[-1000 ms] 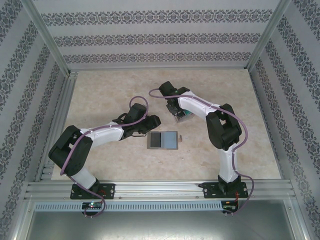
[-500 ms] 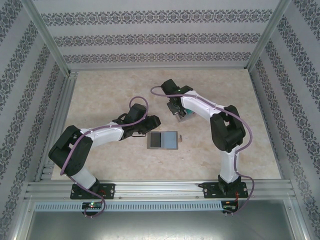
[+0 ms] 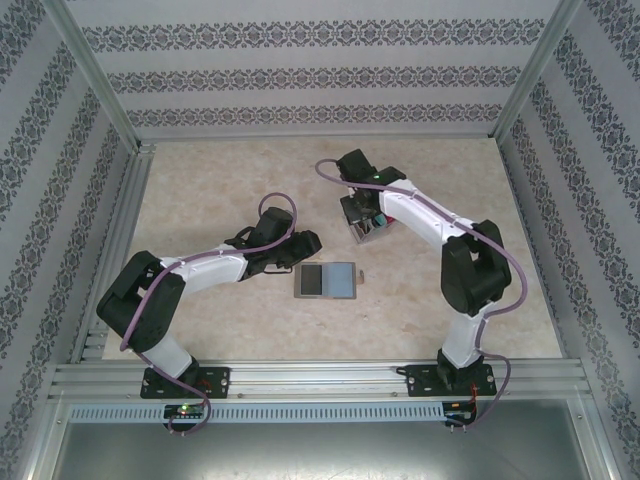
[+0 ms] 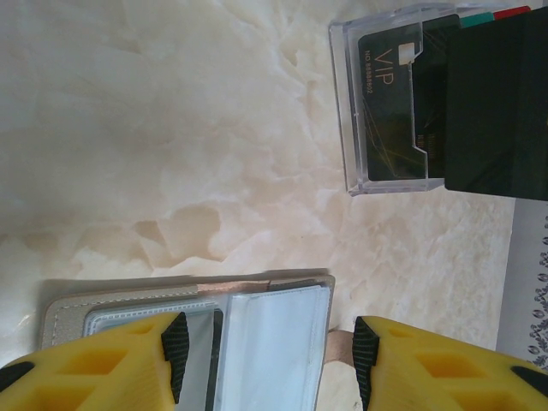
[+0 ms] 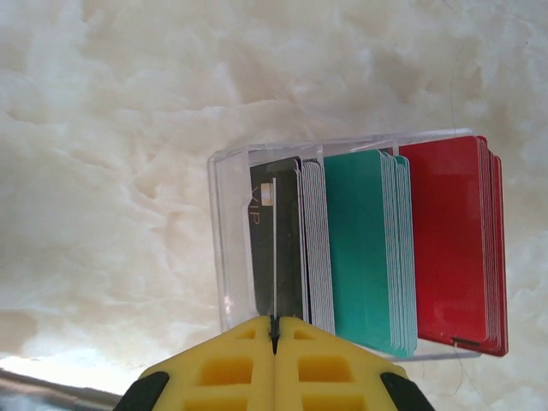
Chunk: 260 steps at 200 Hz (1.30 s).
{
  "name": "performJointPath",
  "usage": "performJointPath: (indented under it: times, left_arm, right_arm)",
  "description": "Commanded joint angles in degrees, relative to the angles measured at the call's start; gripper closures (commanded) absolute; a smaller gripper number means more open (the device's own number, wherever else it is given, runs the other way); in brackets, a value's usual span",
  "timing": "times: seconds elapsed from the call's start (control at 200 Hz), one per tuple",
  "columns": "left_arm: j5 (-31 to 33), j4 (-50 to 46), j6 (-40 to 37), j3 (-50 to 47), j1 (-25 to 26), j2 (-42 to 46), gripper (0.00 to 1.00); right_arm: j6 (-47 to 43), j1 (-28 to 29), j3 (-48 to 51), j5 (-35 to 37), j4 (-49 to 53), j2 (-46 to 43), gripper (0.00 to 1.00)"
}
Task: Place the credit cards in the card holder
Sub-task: Pick up the credit card from the storage box, then insert the credit card into the card slot.
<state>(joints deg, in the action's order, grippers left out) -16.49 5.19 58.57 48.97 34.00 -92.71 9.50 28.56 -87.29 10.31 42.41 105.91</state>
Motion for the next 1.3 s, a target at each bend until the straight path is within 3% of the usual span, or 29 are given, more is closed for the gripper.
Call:
performJointPath:
  times: [0.0,0.23,0.44,0.61,0.804,1.049,1.294]
  left_arm:
    - [-0.91,0.20,-0.49,-0.22,-0.69,2.36,0.44]
    - [-3.35,2.81,-0.05,-1.41,-2.64,5.75,0.44]
    - [-4.58,3.16,-0.20,-1.72,-4.37,8.83,0.43]
    - [-5.11,4.67,-0.18,-3.88,-4.85,11.44,0.41]
    - [-10.77,8.33,-0.48,-5.60,-5.89,11.40,0.37]
    - [-14.57,17.45,1.46,-8.57,-7.22,8.51,0.37]
    - [-17.47,19.61,1.14,-7.39,-7.78,7.91,0.36]
  right_arm:
    - [3.86,-1.83,1.77,-7.73,-1.38,-4.78,1.00]
    - [12.48,-5.59,8.51,-22.82,-8.49,-13.75,1.00]
    - [18.12,-5.77,13.45,-26.52,-11.93,-19.71,1.00]
    - [22.56,-5.53,18.12,-25.99,-13.34,-23.44,1.00]
    - [27.66,-3.66,22.69,-24.29,-14.42,-26.43,1.00]
    - [31.98,-2.72,23.39,-24.65,-13.60,-24.82,1.00]
    - [34.73,-1.55,22.34,-24.28,-12.94,-21.69,1.00]
